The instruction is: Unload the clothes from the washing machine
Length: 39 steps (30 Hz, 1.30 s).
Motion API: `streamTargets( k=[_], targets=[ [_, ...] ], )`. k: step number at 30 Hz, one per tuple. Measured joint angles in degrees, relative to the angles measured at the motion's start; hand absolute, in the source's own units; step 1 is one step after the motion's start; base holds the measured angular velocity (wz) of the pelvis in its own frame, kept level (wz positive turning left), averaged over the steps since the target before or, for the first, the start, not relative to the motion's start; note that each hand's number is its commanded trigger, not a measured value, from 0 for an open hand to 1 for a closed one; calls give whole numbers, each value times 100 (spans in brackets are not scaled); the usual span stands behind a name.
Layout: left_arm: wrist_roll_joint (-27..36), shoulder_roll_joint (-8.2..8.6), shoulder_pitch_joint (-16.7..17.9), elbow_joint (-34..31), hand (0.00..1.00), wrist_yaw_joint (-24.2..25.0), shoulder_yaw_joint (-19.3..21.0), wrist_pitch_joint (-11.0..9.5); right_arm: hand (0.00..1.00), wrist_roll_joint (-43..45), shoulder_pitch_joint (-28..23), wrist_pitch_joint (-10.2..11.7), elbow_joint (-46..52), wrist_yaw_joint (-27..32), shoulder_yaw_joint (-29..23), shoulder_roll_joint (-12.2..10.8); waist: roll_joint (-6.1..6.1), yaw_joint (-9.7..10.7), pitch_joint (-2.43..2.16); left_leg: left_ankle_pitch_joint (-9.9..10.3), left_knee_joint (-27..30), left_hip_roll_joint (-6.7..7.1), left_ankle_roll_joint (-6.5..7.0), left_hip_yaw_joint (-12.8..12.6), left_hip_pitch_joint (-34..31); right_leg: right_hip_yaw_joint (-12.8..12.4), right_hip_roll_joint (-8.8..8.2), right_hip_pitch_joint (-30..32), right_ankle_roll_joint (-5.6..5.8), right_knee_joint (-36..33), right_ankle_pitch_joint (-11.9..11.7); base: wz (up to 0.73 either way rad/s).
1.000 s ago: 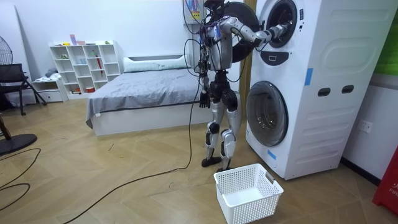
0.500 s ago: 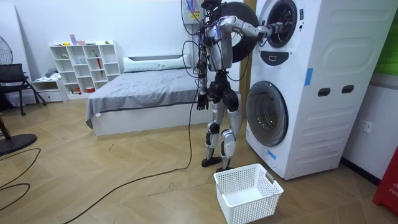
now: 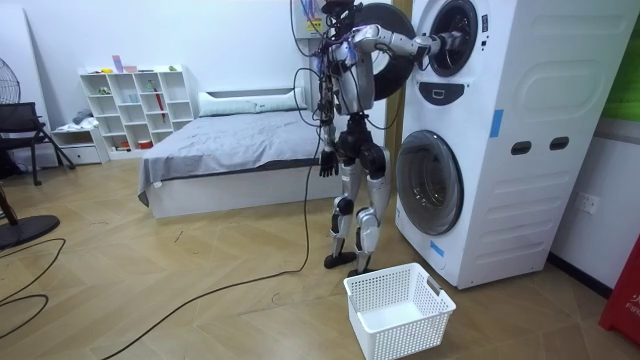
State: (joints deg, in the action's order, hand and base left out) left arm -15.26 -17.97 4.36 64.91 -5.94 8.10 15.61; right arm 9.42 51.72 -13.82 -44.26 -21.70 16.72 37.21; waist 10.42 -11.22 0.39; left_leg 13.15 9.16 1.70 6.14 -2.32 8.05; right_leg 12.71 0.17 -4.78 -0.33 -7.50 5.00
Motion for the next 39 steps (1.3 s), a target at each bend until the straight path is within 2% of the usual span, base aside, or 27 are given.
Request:
streamTargets(
  k=[8,11,16,19,22,23,25,26,27,28,30,31,32,33,34,35,36,37,39],
  targets=[
    [42,-10,-13,1,0,3,-268,33,100,-172,-89,-1,116,26,-18,-8,-39,-25,25,4,-23,-16,-8,-99,33,-70,26,14,-4,-3,2,-7],
    [99,-14,-13,-37,0,-4,-269,28,100,-225,-95,-2,389,28,-16,-8,-35,-37,22,6,-39,-20,-12,-232,-28,-273,59,129,-14,-7,1,-22],
    [102,-86,-27,-123,0,-24,-261,-24,100,-324,-134,-6,768,73,29,50,-15,5,0,6,-34,-25,-14,-321,-45,-356,74,218,-15,-10,2,-14],
    [117,-83,19,-138,0,-37,-265,-93,100,-362,-330,-16,1281,298,9,55,-21,26,-13,6,-29,-25,-14,-401,-75,-489,86,286,-18,-9,-1,-19],
    [141,-57,91,-130,0,-42,-253,-148,100,-273,-674,-113,2039,584,-77,59,-82,167,-48,6,28,-25,-14,-434,-97,-512,84,288,-19,-11,-1,-5],
    [132,-23,130,-127,0,-51,-214,-229,100,-138,-813,-126,2431,678,-194,59,-105,186,-72,5,28,-31,-15,-530,-103,-562,87,310,-19,-9,-1,-22],
    [131,36,218,-119,0,-67,-24,-317,100,-47,-1165,-128,3228,768,-519,61,-199,190,-86,5,28,-34,-15,-631,-112,-666,96,354,-19,-8,-1,-29],
    [146,73,308,-109,0,-96,109,-374,100,-49,-1494,-128,3855,885,-739,63,-255,238,-107,5,28,-35,-16,-652,-103,-694,89,362,-20,-7,-1,-20],
    [143,113,458,-130,0,-131,197,-405,100,-36,-1794,-127,4489,994,-907,64,-318,385,-141,4,30,-42,-18,-693,-94,-715,80,357,-20,-8,-1,-14],
    [143,140,522,-133,0,-142,259,-417,100,-44,-1938,-124,4791,1050,-996,64,-350,459,-153,3,31,-48,-19,-713,-86,-735,84,349,-20,-8,-1,-14],
    [150,252,645,-66,0,-261,351,-453,100,-155,-2473,-76,5716,1310,-1317,60,-457,621,-153,7,80,-65,-34,-857,18,-847,97,238,-25,27,-4,-24],
    [179,283,669,-63,0,-279,395,-471,100,-206,-2632,-58,5938,1374,-1397,60,-473,662,-149,22,127,-68,-97,-877,31,-870,91,185,-33,64,-10,-23],
    [228,335,780,-64,0,-340,452,-556,100,-286,-2966,-43,6367,1468,-1517,44,-494,714,-147,41,224,-74,-238,-900,41,-983,73,93,-40,97,-15,-11],
    [246,396,841,-70,0,-450,500,-667,100,-363,-3383,53,6747,1571,-1638,-24,-444,797,-123,96,687,-71,-532,-979,-80,-1234,-23,-16,-47,124,-20,0],
    [251,451,873,-86,0,-541,489,-764,100,-393,-3788,157,7007,1685,-1767,-186,-291,844,-94,250,760,-160,-684,-991,-332,-1679,-132,-80,-45,126,-19,19],
    [239,475,859,-105,0,-584,478,-809,100,-417,-3919,197,7091,1715,-1872,-275,-331,895,-110,153,494,-350,-737,-968,-437,-1754,-115,-53,-14,84,1,20],
    [220,512,845,-97,0,-675,466,-875,100,-464,-4140,213,7213,1786,-2011,-441,-394,927,-116,64,428,-452,-515,-1091,-475,-1823,-107,57,162,-35,124,-4],
    [221,532,877,-46,0,-763,474,-893,100,-502,-4269,213,7316,1795,-2042,-510,-372,887,-117,47,381,-458,-487,-1245,-417,-1684,-105,75,181,-56,137,-24],
    [220,535,995,86,0,-822,474,-895,100,-511,-4380,288,7444,1803,-2047,-509,-364,879,-110,38,339,-444,-471,-1275,-347,-1390,-109,55,180,-39,136,-35]
  ],
)
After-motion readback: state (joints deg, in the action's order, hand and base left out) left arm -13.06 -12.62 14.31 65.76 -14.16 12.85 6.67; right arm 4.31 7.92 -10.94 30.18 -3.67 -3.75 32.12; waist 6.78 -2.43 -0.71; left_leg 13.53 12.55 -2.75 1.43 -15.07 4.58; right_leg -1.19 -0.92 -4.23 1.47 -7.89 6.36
